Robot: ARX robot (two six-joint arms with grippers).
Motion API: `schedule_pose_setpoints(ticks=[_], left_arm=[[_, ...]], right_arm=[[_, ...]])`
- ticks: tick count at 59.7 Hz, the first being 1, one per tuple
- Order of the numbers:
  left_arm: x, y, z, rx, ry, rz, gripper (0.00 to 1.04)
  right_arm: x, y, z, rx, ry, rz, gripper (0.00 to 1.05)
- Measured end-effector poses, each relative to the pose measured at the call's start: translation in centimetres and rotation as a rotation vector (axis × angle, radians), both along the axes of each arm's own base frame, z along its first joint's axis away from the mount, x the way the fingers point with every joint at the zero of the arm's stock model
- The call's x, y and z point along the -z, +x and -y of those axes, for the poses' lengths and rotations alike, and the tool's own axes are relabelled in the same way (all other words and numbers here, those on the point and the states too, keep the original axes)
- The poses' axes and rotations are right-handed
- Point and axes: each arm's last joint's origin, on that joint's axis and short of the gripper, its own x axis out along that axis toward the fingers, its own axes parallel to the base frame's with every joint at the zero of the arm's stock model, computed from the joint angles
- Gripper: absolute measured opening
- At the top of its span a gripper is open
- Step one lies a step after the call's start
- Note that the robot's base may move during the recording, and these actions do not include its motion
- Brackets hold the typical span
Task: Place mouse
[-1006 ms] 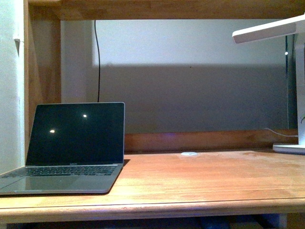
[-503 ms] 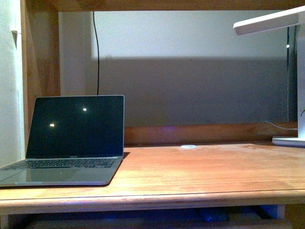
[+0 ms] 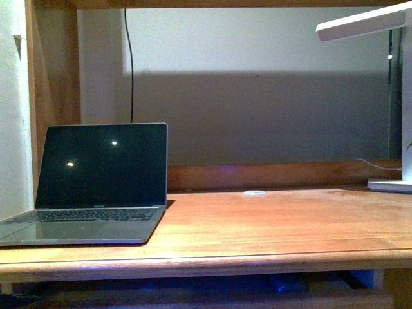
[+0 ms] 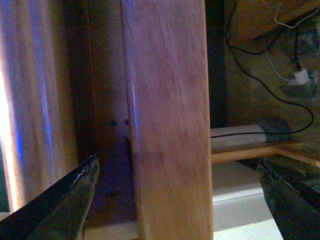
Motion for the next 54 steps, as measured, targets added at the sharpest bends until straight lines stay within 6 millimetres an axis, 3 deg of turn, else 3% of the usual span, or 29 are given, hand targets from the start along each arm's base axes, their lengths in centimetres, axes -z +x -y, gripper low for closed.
schedule_pose_setpoints(ticks=[17, 26, 40, 54], left_arm=[[1.1, 2.6, 0.6, -0.005, 0.013, -0.031, 0.97], [1.1, 2.9, 1.4, -0.017, -0.006, -0.088, 0.97], [-0.6, 0.6, 3.0, -0.042, -0.126, -0.361, 0.97], [-1.4, -2.7, 4.4, -0.056, -0.198, -0.505, 0.97]], right_arm=[[0.0, 0.0, 0.0, 0.0, 0.0, 0.0, 0.97], [0.0, 0.0, 0.0, 0.0, 0.0, 0.0, 0.97], [0.0, 0.0, 0.0, 0.0, 0.0, 0.0, 0.97], [0.0, 0.0, 0.0, 0.0, 0.0, 0.0, 0.97]])
